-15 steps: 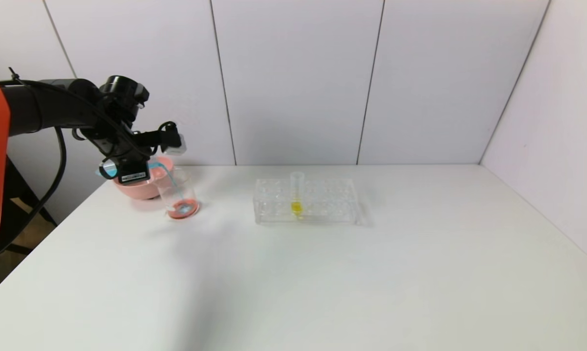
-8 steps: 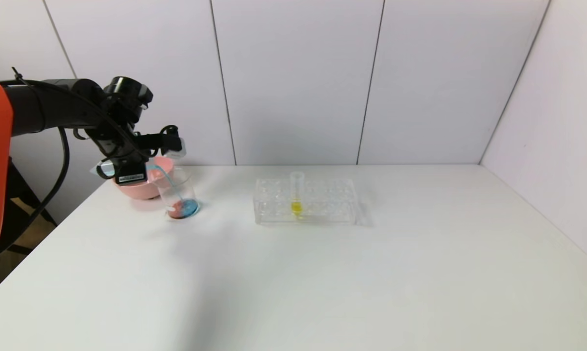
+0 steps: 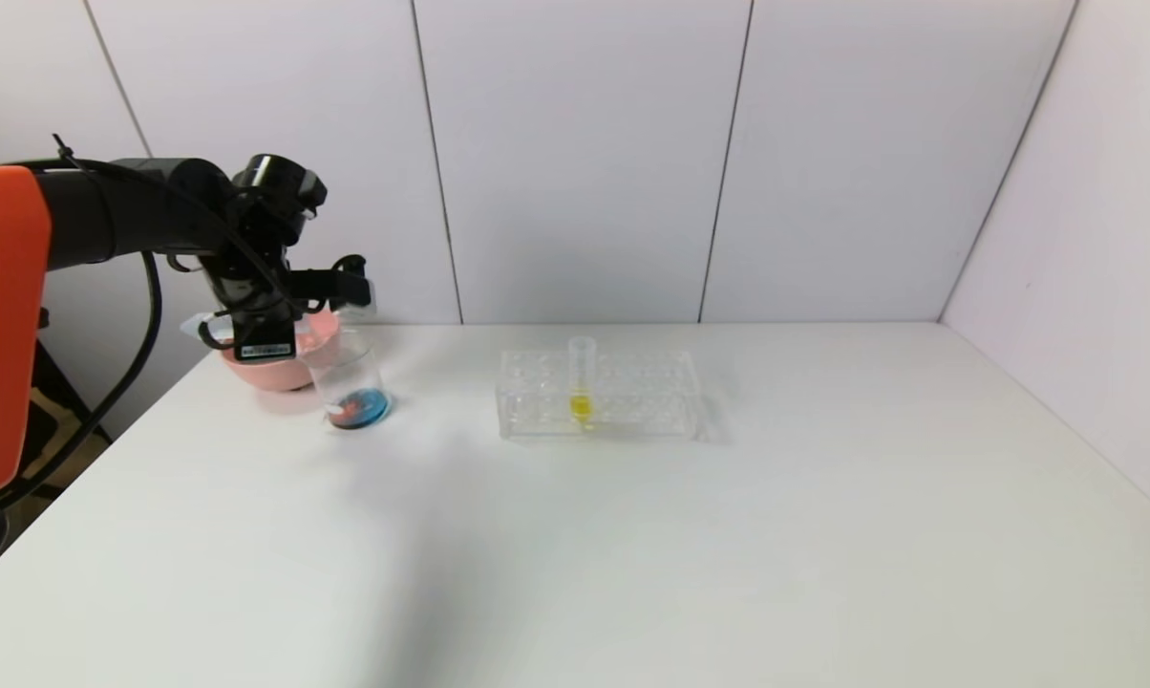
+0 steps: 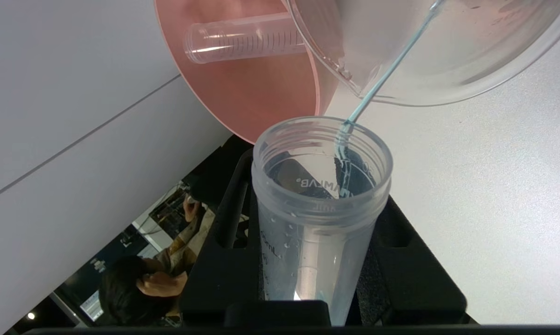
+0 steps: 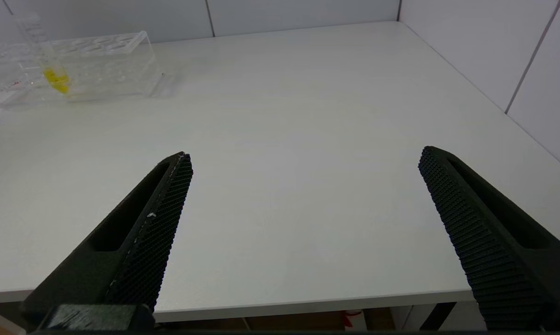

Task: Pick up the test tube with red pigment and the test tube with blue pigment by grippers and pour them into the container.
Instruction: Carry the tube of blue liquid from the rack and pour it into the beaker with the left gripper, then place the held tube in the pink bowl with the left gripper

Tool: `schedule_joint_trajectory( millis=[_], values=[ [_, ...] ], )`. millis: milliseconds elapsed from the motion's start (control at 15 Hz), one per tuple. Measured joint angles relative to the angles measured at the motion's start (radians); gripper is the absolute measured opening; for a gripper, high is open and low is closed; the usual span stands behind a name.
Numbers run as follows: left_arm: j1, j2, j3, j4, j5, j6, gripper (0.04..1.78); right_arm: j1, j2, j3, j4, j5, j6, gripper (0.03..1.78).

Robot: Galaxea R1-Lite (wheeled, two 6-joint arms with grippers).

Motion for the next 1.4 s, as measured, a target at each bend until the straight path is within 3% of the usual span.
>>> schedule_joint_trajectory(
  millis=[333, 533, 800, 1067, 1400],
  values=[
    [-0.001, -0.01, 0.009, -0.023, -0.04, -0.023, 0.54, 0.0, 0.0, 0.0, 0.0, 0.0, 0.0, 1.77],
    [0.042, -0.054, 0.022, -0.031, -0.192, -0.101, 0.54, 0.0, 0.0, 0.0, 0.0, 0.0, -0.001, 1.77],
    [0.08, -0.109, 0.065, -0.152, -0.422, -0.428, 0.54, 0.0, 0.0, 0.0, 0.0, 0.0, 0.0, 1.77],
    [0.088, -0.191, 0.379, -0.565, -0.447, -0.837, 0.54, 0.0, 0.0, 0.0, 0.0, 0.0, 0.0, 1.77],
    [0.124, -0.313, 0.923, -1.313, -0.377, -1.083, 0.54, 0.0, 0.0, 0.0, 0.0, 0.0, 0.0, 1.77]
  ],
)
